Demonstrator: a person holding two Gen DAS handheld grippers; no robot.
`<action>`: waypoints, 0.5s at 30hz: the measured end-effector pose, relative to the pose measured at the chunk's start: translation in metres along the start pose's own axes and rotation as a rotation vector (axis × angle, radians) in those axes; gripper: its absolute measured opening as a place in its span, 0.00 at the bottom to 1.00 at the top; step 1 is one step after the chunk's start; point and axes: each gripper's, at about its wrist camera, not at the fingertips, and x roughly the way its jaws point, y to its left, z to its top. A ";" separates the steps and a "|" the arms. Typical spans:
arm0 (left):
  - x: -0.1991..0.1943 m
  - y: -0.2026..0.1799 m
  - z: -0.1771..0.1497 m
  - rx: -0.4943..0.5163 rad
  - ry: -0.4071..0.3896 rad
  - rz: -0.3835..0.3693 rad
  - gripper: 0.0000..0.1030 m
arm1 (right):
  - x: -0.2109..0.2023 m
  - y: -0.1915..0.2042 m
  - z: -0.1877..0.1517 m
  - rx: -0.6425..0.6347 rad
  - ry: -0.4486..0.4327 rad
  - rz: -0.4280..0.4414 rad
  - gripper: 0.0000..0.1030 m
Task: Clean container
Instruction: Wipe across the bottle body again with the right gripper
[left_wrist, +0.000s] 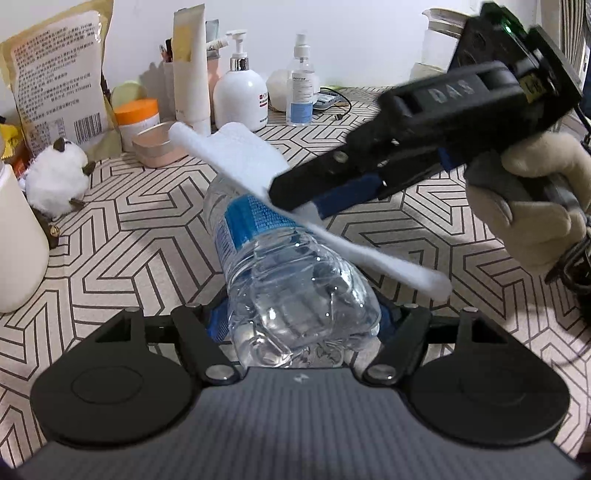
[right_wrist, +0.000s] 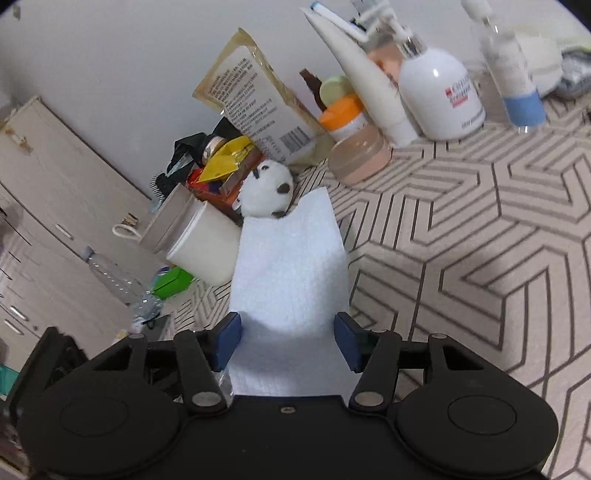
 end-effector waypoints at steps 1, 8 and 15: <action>-0.001 0.001 0.000 -0.007 0.002 0.001 0.71 | 0.001 0.000 -0.002 0.007 0.009 0.013 0.61; 0.000 0.005 0.002 -0.032 0.011 -0.002 0.78 | 0.010 0.008 -0.014 0.012 0.072 0.101 0.62; 0.001 0.004 0.001 -0.003 0.005 0.051 0.77 | 0.007 0.012 -0.021 -0.006 0.091 0.131 0.59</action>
